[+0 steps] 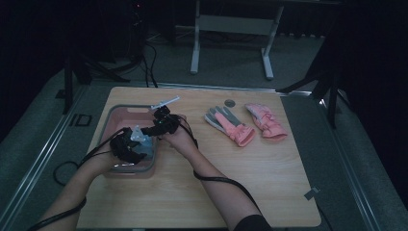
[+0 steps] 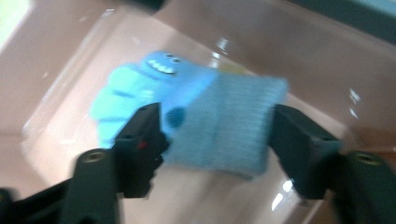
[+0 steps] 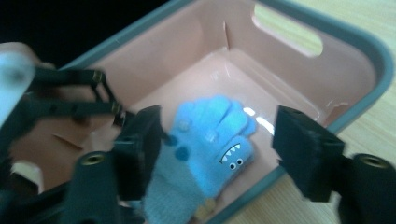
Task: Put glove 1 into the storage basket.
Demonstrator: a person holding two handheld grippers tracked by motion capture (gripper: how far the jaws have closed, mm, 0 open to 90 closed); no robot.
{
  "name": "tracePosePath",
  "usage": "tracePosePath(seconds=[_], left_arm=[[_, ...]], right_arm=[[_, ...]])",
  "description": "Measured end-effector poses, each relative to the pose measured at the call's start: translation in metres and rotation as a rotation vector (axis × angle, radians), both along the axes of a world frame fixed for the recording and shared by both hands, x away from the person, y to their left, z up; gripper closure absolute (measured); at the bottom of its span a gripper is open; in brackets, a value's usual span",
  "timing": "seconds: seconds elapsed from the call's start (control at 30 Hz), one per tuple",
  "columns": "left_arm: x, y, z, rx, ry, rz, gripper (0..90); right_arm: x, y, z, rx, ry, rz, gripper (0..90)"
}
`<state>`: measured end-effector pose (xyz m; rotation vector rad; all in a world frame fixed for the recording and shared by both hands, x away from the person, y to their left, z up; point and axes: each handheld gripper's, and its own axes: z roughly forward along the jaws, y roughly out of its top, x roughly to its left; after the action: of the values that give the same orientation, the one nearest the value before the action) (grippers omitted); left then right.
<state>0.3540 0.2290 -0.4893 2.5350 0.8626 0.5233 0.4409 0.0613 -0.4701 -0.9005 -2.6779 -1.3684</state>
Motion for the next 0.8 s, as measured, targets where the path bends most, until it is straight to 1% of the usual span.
tracePosePath(seconds=[0.03,0.07,0.1,0.13,0.17,0.2,0.23,0.27,0.33,0.37,0.4,0.43,0.47,0.5,0.53,0.57,0.63,0.67,0.7,0.73,0.8], left_arm=[[-0.001,0.002,0.002,-0.010,0.003,0.003,24.2],[-0.004,0.005,0.004,-0.017,-0.017,0.007,19.6],[-0.006,0.008,0.007,-0.038,-0.037,0.021,17.8],[-0.007,0.011,0.008,-0.063,-0.039,0.035,17.8],[-0.007,0.011,0.008,-0.063,-0.039,0.035,17.6],[-0.011,0.018,0.014,-0.157,-0.037,0.072,17.6],[-0.013,0.019,0.016,-0.178,-0.043,0.077,16.2],[-0.016,0.020,0.017,-0.185,-0.056,0.086,16.2],[-0.022,0.018,0.022,-0.219,-0.076,0.082,16.2],[-0.026,0.016,0.025,-0.221,-0.092,0.087,16.2],[-0.026,0.016,0.025,-0.221,-0.092,0.087,16.2],[-0.032,0.010,0.030,-0.249,-0.109,0.074,16.2],[-0.034,0.008,0.031,-0.258,-0.116,0.073,16.2],[-0.037,0.004,0.034,-0.264,-0.120,0.072,16.2],[-0.039,0.000,0.036,-0.271,-0.120,0.067,16.1],[-0.041,-0.004,0.037,-0.273,-0.109,0.055,15.2],[-0.044,-0.011,0.039,-0.253,-0.122,0.055,14.4],[-0.046,-0.013,0.042,-0.280,-0.112,0.055,14.4],[-0.046,-0.015,0.043,-0.301,-0.105,0.061,14.4],[-0.046,-0.018,0.044,-0.315,-0.096,0.058,14.4],[-0.049,-0.026,0.046,-0.338,-0.096,0.047,14.1]], right_arm=[[-0.001,-0.005,0.002,0.006,-0.006,0.006,28.8],[-0.002,-0.007,0.003,0.010,-0.011,0.010,26.5],[-0.003,-0.011,0.004,0.017,-0.014,0.021,24.9],[-0.005,-0.015,0.006,0.019,-0.009,0.029,24.5],[-0.005,-0.015,0.006,0.019,-0.009,0.029,24.5],[-0.006,-0.017,0.006,0.020,-0.010,0.033,22.5],[-0.010,-0.025,0.008,0.018,-0.017,0.041,21.1],[-0.012,-0.029,0.009,0.020,-0.020,0.044,20.5],[-0.015,-0.036,0.012,0.028,-0.040,0.047,20.1],[-0.017,-0.040,0.013,0.036,-0.045,0.050,20.1],[-0.017,-0.040,0.013,0.036,-0.045,0.050,20.1],[-0.019,-0.043,0.014,0.036,-0.049,0.054,19.5],[-0.022,-0.050,0.015,0.036,-0.061,0.062,19.1],[-0.023,-0.052,0.016,0.032,-0.063,0.063,19.2],[-0.025,-0.056,0.016,0.035,-0.073,0.066,19.4],[-0.026,-0.060,0.016,0.032,-0.085,0.068,19.4],[-0.027,-0.066,0.015,0.015,-0.092,0.070,19.4],[-0.029,-0.069,0.014,0.012,-0.100,0.068,19.5],[-0.030,-0.073,0.013,0.009,-0.096,0.074,19.4],[-0.031,-0.076,0.012,0.011,-0.092,0.078,18.8],[-0.034,-0.082,0.009,0.008,-0.088,0.081,18.6]])
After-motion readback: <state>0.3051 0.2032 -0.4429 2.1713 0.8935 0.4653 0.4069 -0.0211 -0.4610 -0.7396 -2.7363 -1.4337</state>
